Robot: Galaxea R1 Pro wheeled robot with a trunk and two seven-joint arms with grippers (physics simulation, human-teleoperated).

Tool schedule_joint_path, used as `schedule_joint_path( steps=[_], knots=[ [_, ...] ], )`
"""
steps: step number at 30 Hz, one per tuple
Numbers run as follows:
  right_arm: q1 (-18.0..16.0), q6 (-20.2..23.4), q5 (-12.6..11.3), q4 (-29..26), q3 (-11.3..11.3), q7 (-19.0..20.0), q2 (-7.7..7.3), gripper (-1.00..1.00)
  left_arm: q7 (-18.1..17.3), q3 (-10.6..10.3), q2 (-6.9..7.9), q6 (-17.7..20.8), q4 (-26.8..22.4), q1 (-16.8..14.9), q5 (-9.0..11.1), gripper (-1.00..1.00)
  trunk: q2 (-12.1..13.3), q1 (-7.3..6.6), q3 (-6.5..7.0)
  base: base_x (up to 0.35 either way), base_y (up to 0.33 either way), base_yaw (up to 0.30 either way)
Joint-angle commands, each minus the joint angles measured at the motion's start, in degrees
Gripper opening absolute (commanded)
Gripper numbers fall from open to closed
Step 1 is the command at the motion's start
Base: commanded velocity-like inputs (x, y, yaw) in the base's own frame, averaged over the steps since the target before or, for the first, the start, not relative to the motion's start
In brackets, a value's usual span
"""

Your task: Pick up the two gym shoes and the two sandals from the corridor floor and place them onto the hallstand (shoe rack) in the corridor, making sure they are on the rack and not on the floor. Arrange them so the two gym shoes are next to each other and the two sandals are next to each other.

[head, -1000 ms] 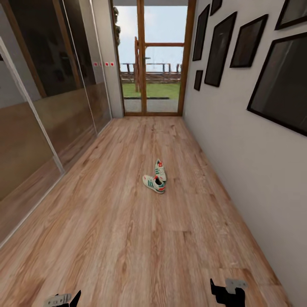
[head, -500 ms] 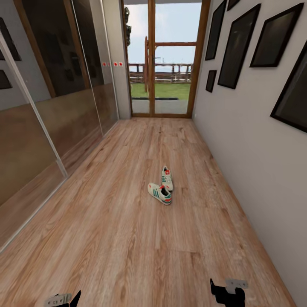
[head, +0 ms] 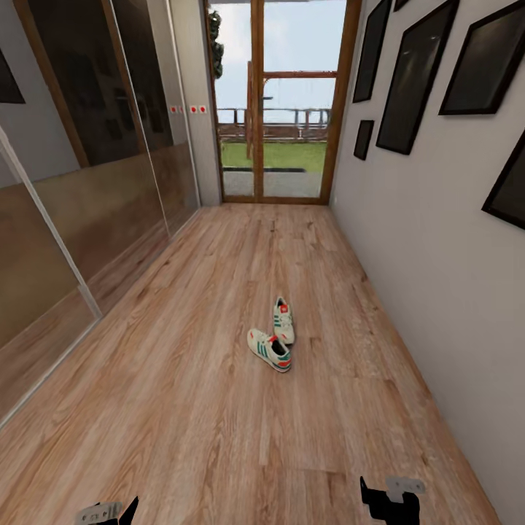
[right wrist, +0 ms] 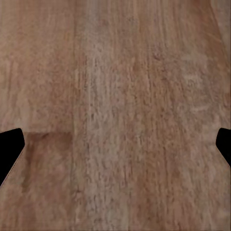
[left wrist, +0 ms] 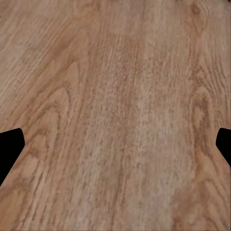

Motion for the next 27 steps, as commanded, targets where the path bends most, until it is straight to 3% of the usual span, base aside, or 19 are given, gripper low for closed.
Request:
schedule_joint_path(
  steps=[1,27],
  knots=[
    [0.0,-0.2,0.4,0.1,-0.3,-0.1,0.0,1.0,-0.6,0.1,0.01,0.1,0.1,0.0,0.6,1.0,0.0,0.02,-0.05,0.338,-0.076,0.0],
    [0.0,-0.2,0.3,-0.1,-0.4,-0.3,0.26,1.0,-0.6,0.1,0.01,0.1,0.0,0.0,0.6,1.0,0.0,0.02,-0.05,0.338,-0.076,0.0]
  ],
)
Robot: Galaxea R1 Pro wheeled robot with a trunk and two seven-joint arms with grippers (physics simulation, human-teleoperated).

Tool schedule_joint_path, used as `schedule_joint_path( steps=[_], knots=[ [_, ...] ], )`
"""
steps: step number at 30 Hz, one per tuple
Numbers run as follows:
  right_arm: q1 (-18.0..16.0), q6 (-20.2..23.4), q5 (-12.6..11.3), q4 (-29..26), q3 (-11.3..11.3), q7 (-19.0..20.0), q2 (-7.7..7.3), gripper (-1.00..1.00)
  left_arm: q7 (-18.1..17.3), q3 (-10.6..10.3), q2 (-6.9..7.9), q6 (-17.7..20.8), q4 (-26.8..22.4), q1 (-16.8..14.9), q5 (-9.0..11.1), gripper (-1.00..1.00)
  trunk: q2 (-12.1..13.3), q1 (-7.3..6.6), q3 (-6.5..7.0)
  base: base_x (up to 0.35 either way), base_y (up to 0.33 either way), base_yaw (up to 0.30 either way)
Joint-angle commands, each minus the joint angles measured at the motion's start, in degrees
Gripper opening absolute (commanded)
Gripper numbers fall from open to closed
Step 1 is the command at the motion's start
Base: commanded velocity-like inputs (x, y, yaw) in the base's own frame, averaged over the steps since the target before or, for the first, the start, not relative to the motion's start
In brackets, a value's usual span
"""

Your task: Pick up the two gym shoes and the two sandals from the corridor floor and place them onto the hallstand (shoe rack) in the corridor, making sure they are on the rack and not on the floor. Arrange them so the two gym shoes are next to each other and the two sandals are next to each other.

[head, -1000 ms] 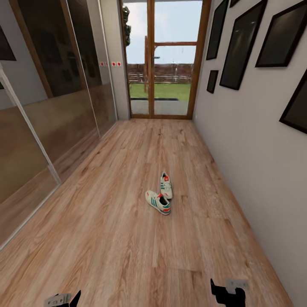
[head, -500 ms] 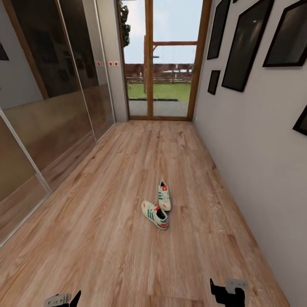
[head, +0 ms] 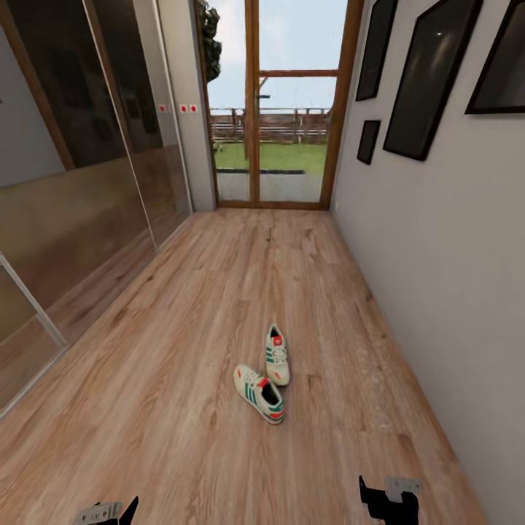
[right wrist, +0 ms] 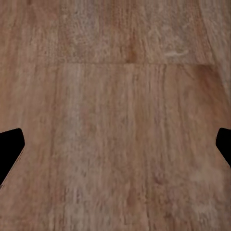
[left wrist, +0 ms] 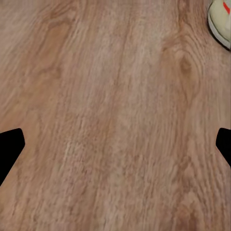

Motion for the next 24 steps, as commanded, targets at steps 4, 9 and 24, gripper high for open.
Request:
schedule_joint_path(
  steps=[4,9,24],
  knots=[
    [0.0,-0.1,0.4,0.0,-0.4,-0.1,0.01,1.0,-0.6,0.1,0.01,0.1,0.1,0.0,0.6,1.0,0.0,0.02,-0.05,0.338,-0.076,0.021],
    [0.0,-0.1,0.4,0.0,-0.4,-0.1,0.03,1.0,-0.6,0.1,0.04,0.1,0.1,0.0,0.6,1.0,0.0,0.02,-0.05,0.338,-0.076,0.161],
    [0.0,-0.1,0.5,0.0,-0.3,0.1,0.08,1.0,-0.5,0.2,0.16,0.0,-0.4,0.0,0.7,1.0,0.0,0.02,-0.05,0.176,-0.032,0.204]
  ],
)
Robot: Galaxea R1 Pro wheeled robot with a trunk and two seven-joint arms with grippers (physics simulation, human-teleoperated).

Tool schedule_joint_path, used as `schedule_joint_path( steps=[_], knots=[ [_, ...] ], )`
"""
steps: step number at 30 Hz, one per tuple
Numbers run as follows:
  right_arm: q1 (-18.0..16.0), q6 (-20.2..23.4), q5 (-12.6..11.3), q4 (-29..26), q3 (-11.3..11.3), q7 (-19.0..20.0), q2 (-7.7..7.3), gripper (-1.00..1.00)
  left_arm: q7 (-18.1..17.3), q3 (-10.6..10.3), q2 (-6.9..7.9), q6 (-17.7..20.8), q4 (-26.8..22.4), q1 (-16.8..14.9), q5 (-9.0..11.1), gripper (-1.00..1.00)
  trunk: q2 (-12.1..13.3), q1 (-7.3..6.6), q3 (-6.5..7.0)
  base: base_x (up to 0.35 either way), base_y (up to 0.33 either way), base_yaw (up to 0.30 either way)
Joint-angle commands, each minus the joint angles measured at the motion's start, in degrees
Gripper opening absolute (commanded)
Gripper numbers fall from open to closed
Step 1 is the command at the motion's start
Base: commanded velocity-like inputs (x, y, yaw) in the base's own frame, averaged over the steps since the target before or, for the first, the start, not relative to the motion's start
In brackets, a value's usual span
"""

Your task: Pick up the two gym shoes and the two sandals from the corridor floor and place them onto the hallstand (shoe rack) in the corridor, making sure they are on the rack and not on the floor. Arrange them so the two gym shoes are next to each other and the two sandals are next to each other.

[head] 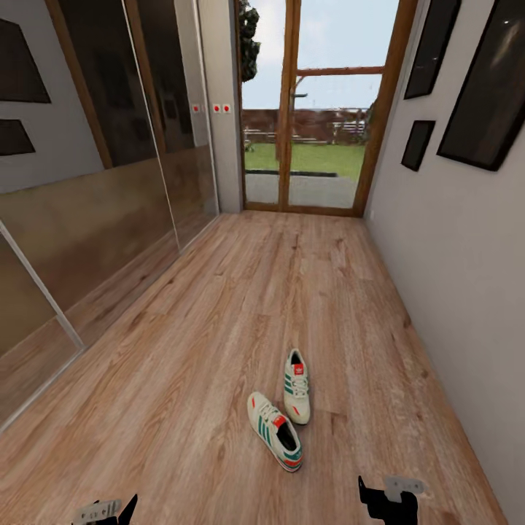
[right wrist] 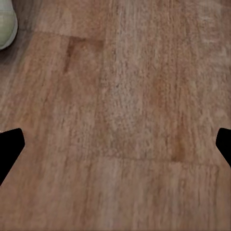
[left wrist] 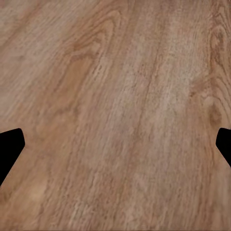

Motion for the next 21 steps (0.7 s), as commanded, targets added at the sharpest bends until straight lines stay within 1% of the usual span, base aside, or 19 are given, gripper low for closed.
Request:
schedule_joint_path(
  steps=[1,2,3,6,8,9,10,11,13,14,15,18,21],
  knots=[
    [0.0,-0.2,0.4,0.0,-0.3,-0.1,0.02,1.0,-0.6,0.1,0.02,0.1,0.0,0.0,0.6,1.0,0.0,-0.01,-0.05,0.011,-0.001,0.042],
    [0.0,-0.2,0.4,0.0,-0.3,-0.1,0.04,1.0,-0.5,0.1,0.02,0.1,-0.1,-0.1,0.6,1.0,0.0,-0.01,-0.05,0.009,-0.001,0.034],
    [0.0,-0.1,0.8,-0.3,0.8,-0.1,0.33,1.0,-0.6,-0.1,0.14,0.6,-0.5,-0.3,0.4,1.0,0.0,-0.01,-0.05,0.004,0.0,0.014],
    [0.0,0.3,1.7,-1.6,2.4,-0.1,1.1,1.0,-0.7,-0.2,0.34,0.9,-1.2,-0.5,0.2,1.0,0.0,-0.01,-0.05,0.002,0.0,0.009],
    [0.0,1.0,2.7,-3.4,3.6,-0.1,1.63,1.0,-0.7,-0.3,0.47,1.3,-2.0,-0.9,0.1,1.0,0.0,-0.01,-0.05,0.001,0.0,0.005],
    [0.0,5.3,4.7,-9.7,5.6,-0.1,2.39,1.0,-0.9,-0.5,0.63,4.2,-4.7,-2.9,0.0,1.0,0.0,-0.01,-0.05,0.0,0.0,0.002],
    [0.0,6.8,5.1,-11.4,5.9,-0.1,2.56,1.0,-0.9,-0.5,0.66,5.2,-5.4,-3.6,0.0,1.0,0.0,-0.01,-0.05,0.0,0.0,0.001],
    [0.0,10.5,5.7,-15.1,6.4,0.0,3.02,1.0,-1.1,-0.6,0.69,7.9,-6.9,-4.9,-0.2,1.0,0.0,-0.01,-0.05,0.0,0.0,0.0],
    [0.0,19.7,6.3,-22.9,6.9,1.4,3.99,1.0,-1.9,-0.7,0.61,14.3,-10.4,-7.5,-1.0,1.0,0.0,-0.01,-0.05,0.0,0.0,0.0],
    [0.0,22.0,6.4,-24.8,7.0,2.1,4.21,1.0,-2.2,-0.7,0.55,15.8,-11.4,-8.1,-1.3,1.0,0.0,-0.01,-0.05,0.0,0.0,0.0],
    [0.0,26.5,6.6,-28.4,7.1,3.8,4.58,1.0,-3.0,-0.7,0.36,18.8,-13.2,-9.3,-2.0,1.0,0.0,-0.01,-0.05,0.0,0.0,0.0],
    [0.0,32.4,6.7,-33.4,7.3,7.0,4.92,1.0,-4.4,-1.0,0.04,22.7,-15.8,-11.1,-3.5,1.0,0.0,-0.01,-0.05,0.0,0.0,0.0],
    [0.0,37.0,6.8,-37.6,7.3,10.4,5.1,1.0,-6.1,-1.9,-0.17,25.9,-17.9,-12.9,-5.2,1.0,0.0,-0.01,-0.05,0.0,0.0,0.0]
  ],
)
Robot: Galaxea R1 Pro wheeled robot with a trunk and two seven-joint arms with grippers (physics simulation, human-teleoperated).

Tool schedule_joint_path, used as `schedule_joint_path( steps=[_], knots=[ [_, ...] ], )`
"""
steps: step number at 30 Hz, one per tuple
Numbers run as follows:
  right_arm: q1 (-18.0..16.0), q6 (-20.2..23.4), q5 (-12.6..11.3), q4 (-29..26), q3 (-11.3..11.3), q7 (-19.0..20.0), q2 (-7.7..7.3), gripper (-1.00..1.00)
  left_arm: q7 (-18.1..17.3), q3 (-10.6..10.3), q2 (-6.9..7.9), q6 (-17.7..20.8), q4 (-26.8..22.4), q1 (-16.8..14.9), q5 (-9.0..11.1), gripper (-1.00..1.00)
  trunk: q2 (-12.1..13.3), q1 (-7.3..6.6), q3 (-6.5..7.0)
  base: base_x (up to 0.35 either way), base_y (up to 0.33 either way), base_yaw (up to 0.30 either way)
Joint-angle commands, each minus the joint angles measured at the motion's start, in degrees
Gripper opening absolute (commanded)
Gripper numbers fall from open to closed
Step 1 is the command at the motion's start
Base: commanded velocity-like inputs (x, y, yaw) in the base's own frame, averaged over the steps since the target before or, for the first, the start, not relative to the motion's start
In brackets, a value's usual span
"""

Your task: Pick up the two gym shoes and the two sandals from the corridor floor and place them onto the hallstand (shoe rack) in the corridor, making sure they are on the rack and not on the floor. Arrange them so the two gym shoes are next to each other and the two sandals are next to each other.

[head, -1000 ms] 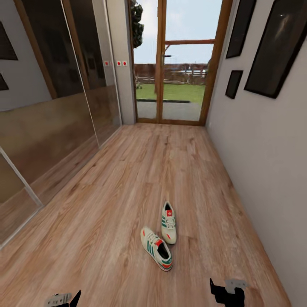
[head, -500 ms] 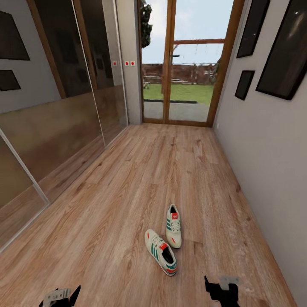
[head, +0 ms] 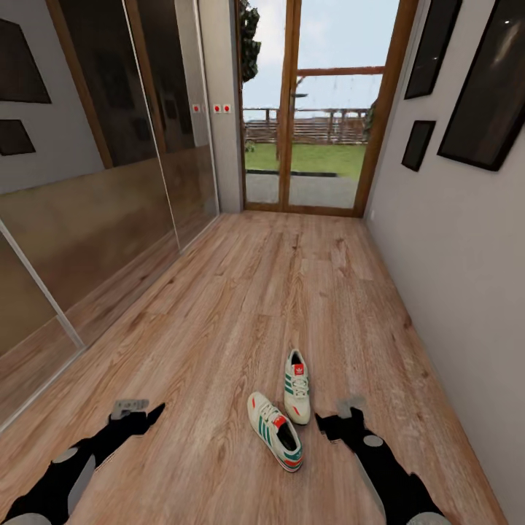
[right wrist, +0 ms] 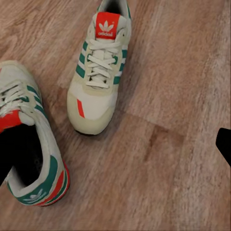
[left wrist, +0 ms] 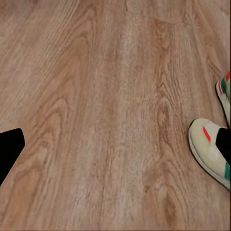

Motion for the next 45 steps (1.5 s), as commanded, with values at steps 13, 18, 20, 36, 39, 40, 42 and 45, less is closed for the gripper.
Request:
schedule_joint_path(
  steps=[13,18,20,36,39,40,42,45],
  knots=[
    [0.0,6.4,1.0,-5.8,0.0,6.6,0.23,1.0,-5.3,-4.6,-0.06,4.3,-3.4,-2.8,-3.0,1.0,0.0,-0.01,-0.05,0.0,0.0,0.0],
    [0.0,6.4,1.6,-3.7,0.0,6.6,0.25,1.0,-5.5,-4.8,0.01,4.3,-3.5,-2.8,-3.1,1.0,0.0,-0.01,-0.05,0.055,-0.005,0.0],
    [0.0,6.4,1.7,-3.4,0.0,6.6,0.23,1.0,-5.5,-4.9,0.0,4.3,-3.5,-2.8,-3.1,1.0,0.0,-0.01,-0.05,0.191,-0.062,0.0],
    [0.1,6.5,1.9,-2.8,0.0,6.4,0.2,1.0,-5.3,-5.1,0.09,4.2,-3.6,-2.9,-3.3,1.0,0.0,-0.01,-0.65,0.105,-0.053,0.135],
    [0.1,6.5,1.9,-2.3,0.0,6.3,0.27,1.0,-5.4,-5.1,0.04,4.3,-3.6,-2.9,-3.3,1.0,0.0,-0.01,-0.81,0.002,-0.001,0.21],
    [0.1,6.5,1.9,-2.0,0.0,6.3,0.33,1.0,-5.5,-5.1,0.02,4.4,-3.7,-2.9,-3.4,1.0,0.0,-0.01,-0.87,0.001,0.0,0.211],
    [0.1,6.5,1.9,-1.9,0.1,6.3,0.35,1.0,-5.5,-5.1,-0.01,4.4,-3.7,-2.9,-3.4,1.0,0.0,-0.01,-0.99,0.0,0.0,0.211],
    [0.1,6.5,1.9,-1.8,0.0,6.3,0.36,1.0,-5.5,-5.1,-0.04,4.4,-3.7,-2.9,-3.4,1.0,0.0,-0.01,-1.16,0.0,0.0,0.211]
  ],
)
